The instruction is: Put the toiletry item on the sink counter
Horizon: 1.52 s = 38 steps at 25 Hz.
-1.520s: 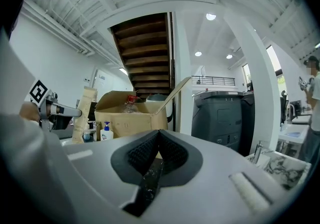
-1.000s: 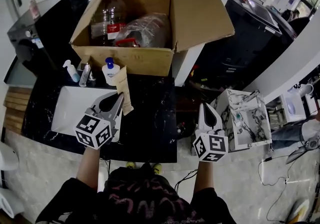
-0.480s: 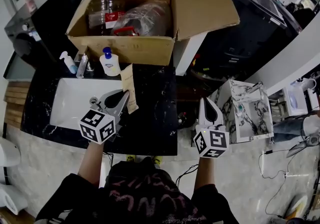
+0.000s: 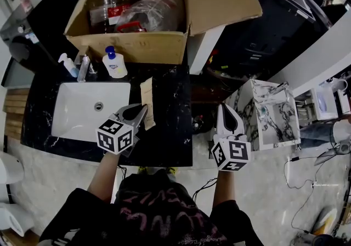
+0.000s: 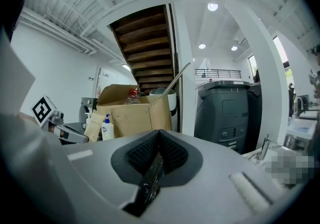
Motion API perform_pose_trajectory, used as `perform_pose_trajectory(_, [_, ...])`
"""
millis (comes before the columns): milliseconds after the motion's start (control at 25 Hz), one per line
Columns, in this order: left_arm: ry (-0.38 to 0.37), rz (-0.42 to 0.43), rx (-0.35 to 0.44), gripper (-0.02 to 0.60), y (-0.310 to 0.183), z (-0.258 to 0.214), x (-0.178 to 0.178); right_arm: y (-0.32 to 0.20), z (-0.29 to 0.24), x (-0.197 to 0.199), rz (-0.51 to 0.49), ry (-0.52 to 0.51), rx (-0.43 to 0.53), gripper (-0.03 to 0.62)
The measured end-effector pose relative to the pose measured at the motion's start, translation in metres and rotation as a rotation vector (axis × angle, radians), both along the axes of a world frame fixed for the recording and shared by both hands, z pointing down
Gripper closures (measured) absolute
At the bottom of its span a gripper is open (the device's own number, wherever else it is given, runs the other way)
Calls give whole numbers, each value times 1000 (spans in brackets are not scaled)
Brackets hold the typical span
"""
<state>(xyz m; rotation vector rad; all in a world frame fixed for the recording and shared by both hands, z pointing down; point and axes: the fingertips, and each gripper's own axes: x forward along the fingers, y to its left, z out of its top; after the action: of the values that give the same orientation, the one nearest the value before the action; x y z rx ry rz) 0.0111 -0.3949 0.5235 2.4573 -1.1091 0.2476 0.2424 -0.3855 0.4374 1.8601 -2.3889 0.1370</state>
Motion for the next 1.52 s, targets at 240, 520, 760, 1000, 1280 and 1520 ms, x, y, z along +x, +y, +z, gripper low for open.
perform_pose_trajectory(240, [-57, 40, -62, 575, 0, 34, 14, -8, 6, -5, -16, -8, -7, 582])
perform_pose_trajectory(520, [-86, 78, -125, 575, -6, 60, 24, -18, 10, -8, -27, -10, -13, 582])
perform_pose_trajectory(760, [-106, 92, -164, 575, -6, 82, 31, -19, 11, -6, -24, -4, -15, 582])
perform_pose_trajectory(1000, [-135, 93, -164, 574, -10, 96, 31, -19, 12, -1, -11, -4, -22, 582])
perform_pose_trajectory(1280, [-172, 99, -174, 563, -15, 108, 29, -21, 16, -1, -7, -3, -30, 582])
perform_pose_trajectory(1520, [-221, 116, -191, 548, -16, 120, 30, -19, 18, 3, 6, 4, -38, 582])
